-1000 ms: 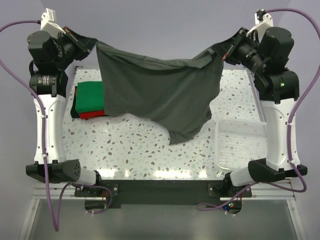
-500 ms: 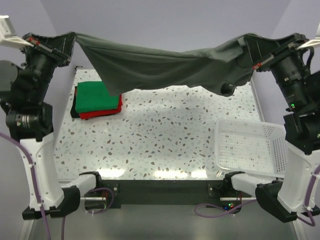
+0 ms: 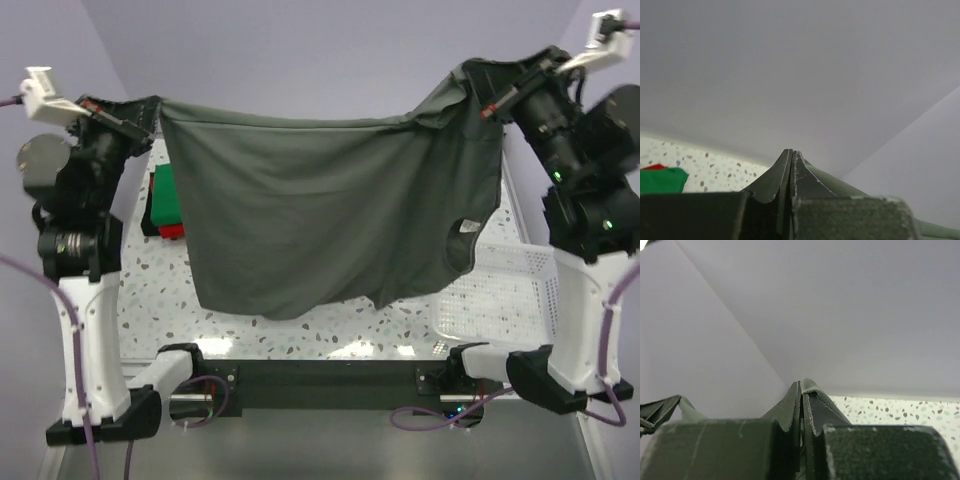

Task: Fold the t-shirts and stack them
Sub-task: Fold the tshirt

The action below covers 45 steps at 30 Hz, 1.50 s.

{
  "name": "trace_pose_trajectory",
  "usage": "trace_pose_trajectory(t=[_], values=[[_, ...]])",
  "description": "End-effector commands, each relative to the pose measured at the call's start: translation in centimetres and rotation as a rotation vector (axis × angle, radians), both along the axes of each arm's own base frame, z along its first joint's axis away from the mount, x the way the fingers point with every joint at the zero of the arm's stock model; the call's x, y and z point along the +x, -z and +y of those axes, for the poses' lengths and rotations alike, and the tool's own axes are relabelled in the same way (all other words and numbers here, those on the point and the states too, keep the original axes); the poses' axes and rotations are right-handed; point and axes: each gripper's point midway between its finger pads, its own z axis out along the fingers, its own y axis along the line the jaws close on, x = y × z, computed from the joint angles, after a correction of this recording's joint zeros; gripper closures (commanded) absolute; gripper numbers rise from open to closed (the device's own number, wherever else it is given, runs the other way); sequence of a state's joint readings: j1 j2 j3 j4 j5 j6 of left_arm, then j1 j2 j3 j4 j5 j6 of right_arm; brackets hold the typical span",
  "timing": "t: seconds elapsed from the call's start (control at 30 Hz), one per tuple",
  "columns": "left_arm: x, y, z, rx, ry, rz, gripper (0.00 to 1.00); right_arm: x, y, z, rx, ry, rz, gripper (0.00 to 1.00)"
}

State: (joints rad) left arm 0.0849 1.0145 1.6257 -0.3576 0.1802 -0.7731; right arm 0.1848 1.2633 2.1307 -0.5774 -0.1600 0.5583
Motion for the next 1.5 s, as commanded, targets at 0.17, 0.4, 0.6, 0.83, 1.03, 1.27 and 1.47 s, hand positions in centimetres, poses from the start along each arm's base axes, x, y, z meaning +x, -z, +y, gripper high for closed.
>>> trace_pose_trajectory(t=[0.17, 0.4, 0.6, 0.83, 1.03, 1.27, 1.47], values=[[17.9, 19.0, 0.5, -0.041, 0.079, 0.483, 1.0, 21.0, 19.8, 4.2, -0.047, -0.014, 0.459, 1.0], [29.5, 28.4, 0.3, -0.049, 0.17, 0.64, 0.45, 34.8, 37.9, 6.1, -0.018, -0.097, 0.744, 0.3], [27.8, 27.7, -0.2, 0.025, 0.188, 0.625, 0.34, 33.0, 34.1, 8.0, -0.002, -0.216, 0.642, 0.01], [17.4, 30.6, 0.9, 0.113, 0.089, 0.741, 0.31, 23.9, 36.6, 8.1, -0.175, -0.249, 0.773, 0.01], [6.7, 38.8, 3.2, 0.124, -0.075, 1.025, 0.22, 14.1, 39.9, 10.7, -0.375, -0.291, 0.912, 0.01], [-1.5, 44.0, 5.6, 0.119, -0.276, 1.201, 0.09, 3.3, 46.0, 11.5, -0.497, -0.275, 1.109, 0.01], [-5.4, 47.8, 6.0, 0.076, -0.364, 1.29, 0.17, -1.5, 48.7, 10.6, -0.51, -0.25, 1.179, 0.01]])
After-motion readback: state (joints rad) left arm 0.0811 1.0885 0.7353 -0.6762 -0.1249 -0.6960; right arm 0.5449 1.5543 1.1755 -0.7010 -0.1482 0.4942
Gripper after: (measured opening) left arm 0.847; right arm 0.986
